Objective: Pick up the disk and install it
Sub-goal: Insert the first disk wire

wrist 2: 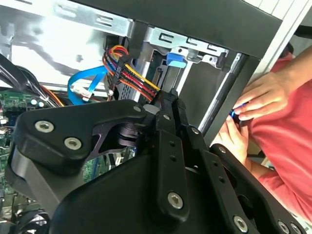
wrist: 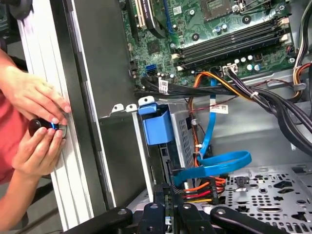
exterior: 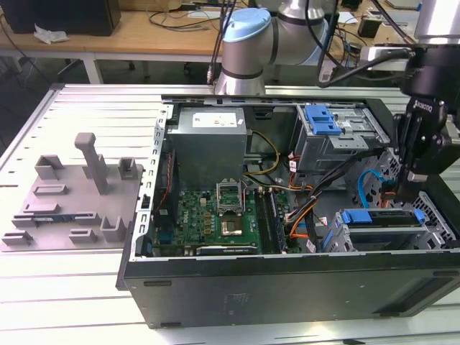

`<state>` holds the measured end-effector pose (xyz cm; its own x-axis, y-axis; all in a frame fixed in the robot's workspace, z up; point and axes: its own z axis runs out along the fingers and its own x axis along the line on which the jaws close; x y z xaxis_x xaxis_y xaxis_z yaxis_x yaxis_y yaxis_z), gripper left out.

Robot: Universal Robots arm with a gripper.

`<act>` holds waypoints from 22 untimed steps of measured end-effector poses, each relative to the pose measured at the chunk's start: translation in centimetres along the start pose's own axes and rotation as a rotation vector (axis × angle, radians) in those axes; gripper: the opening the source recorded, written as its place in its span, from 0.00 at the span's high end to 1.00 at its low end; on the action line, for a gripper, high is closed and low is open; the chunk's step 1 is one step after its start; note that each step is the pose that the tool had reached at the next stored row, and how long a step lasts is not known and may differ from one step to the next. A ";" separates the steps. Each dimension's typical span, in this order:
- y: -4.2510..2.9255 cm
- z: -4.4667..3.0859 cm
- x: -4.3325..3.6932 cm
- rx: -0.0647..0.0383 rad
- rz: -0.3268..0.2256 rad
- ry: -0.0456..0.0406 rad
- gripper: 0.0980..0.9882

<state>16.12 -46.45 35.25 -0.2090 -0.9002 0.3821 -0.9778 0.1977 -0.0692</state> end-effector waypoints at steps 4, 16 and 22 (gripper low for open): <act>0.01 0.17 0.43 -0.007 -0.009 -0.0496 0.93; -0.09 0.67 1.60 -0.008 -0.034 -0.1968 0.93; 0.01 0.94 2.27 0.001 -0.066 -0.2089 0.93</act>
<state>15.63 -48.85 35.25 -0.1427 -0.9720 0.1865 -0.9895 0.1354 -0.0511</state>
